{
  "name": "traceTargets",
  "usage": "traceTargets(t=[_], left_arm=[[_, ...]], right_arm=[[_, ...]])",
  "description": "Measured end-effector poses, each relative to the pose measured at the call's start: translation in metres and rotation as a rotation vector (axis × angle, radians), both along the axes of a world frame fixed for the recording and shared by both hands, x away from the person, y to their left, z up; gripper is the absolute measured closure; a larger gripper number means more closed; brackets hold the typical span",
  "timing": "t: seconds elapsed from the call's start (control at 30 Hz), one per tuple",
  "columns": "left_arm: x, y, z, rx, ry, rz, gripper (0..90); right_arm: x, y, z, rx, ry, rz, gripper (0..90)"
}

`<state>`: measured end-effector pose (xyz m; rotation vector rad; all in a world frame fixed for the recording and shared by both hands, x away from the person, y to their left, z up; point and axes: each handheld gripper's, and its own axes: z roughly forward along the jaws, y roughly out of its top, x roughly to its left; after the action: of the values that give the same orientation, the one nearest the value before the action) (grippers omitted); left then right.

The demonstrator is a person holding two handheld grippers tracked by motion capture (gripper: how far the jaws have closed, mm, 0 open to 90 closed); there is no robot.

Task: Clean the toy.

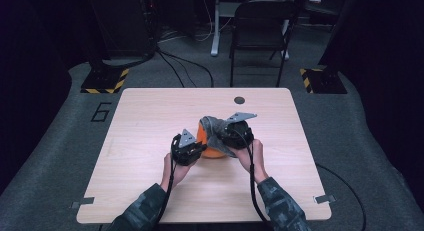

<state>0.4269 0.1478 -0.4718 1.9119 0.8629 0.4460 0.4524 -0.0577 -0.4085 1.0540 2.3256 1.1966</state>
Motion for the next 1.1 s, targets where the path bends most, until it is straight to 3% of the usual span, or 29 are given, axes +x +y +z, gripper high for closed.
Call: traceTargets(t=[0.1,0.23,0.27,0.6,0.63,0.87,1.1], left_arm=[[-0.001,-0.001,0.000,0.007,0.014,-0.020,82.4],[0.001,-0.002,-0.002,0.017,0.007,-0.020,82.3],[0.001,-0.002,-0.003,0.015,0.010,-0.020,82.3],[0.003,0.000,-0.006,0.011,0.018,-0.025,81.8],[0.003,0.000,-0.006,0.010,0.026,-0.028,81.7],[0.004,0.001,-0.007,0.008,0.023,-0.030,81.5],[0.004,0.000,-0.007,0.008,0.018,-0.036,81.0]], right_arm=[[0.001,0.005,-0.007,-0.024,-0.001,-0.001,75.5],[0.002,0.007,-0.012,-0.103,-0.029,-0.009,75.7],[0.001,0.009,-0.013,-0.096,-0.022,-0.036,75.7],[0.014,-0.012,-0.020,-0.141,0.021,-0.078,75.6],[0.018,-0.017,-0.025,-0.190,0.018,-0.110,75.6],[0.034,-0.036,-0.047,-0.148,0.114,-0.158,75.5],[0.041,-0.042,-0.061,-0.154,0.160,-0.171,75.5]])
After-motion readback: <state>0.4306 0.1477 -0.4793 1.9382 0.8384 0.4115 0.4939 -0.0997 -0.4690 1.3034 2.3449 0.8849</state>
